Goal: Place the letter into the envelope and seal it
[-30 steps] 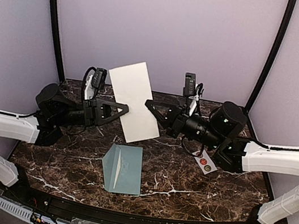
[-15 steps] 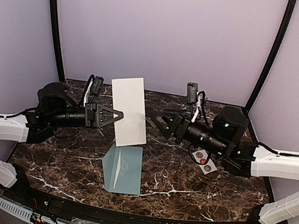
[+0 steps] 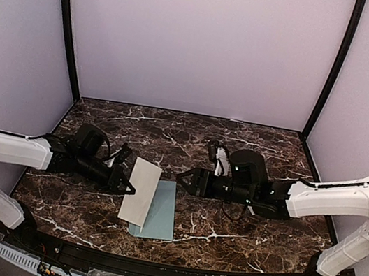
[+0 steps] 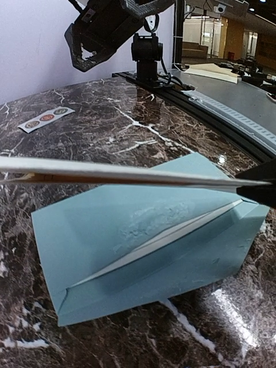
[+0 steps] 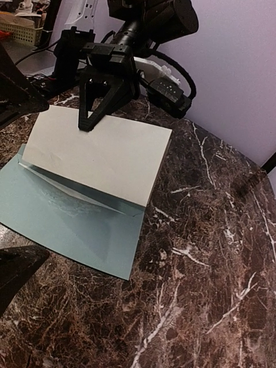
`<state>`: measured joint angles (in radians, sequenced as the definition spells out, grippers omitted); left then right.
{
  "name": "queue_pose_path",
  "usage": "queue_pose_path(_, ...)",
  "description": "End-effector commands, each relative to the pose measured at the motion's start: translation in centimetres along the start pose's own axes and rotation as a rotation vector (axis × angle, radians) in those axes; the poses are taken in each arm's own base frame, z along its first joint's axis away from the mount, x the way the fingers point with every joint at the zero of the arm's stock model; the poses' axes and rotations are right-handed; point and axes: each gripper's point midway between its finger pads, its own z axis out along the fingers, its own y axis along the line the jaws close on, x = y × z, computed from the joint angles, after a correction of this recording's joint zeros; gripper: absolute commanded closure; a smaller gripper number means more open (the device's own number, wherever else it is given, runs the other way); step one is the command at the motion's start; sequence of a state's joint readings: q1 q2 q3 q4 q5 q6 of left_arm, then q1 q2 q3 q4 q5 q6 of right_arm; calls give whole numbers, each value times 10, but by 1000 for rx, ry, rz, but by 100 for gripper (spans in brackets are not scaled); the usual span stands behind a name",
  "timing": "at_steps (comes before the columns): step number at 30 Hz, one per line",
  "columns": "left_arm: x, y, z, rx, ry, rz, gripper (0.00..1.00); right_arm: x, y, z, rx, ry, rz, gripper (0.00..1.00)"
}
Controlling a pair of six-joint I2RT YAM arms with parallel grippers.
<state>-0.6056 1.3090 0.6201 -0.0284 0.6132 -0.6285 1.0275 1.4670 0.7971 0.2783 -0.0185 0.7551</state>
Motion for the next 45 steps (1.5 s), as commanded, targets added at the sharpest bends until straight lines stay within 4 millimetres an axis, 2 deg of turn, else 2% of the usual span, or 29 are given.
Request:
queue_pose_path(1, 7, 10, -5, -50, 51, -32, 100, 22, -7, 14, 1, 69, 74, 25)
queue_pose_path(8, 16, 31, -10, -110, 28, -106, 100, 47, -21, 34, 50, 147, 101, 27)
queue_pose_path(15, 14, 37, -7, -84, -33, -186, 100, 61, -32, 47, 89, 186, 130, 28)
queue_pose_path(22, 17, 53, -7, -135, -69, -243, 100, 74, -37, 58, 109, 228, 145, 29)
queue_pose_path(32, 22, 59, -1, -134, -48, -201, 100, 92, -42, 71, 125, 287, 150, 30)
queue_pose_path(38, 22, 59, 3, -123, -30, -141, 100, 97, -44, 75, 131, 305, 157, 30)
queue_pose_path(45, 26, 67, 5, -150, -13, -117, 100, 99, -44, 76, 129, 310, 160, 31)
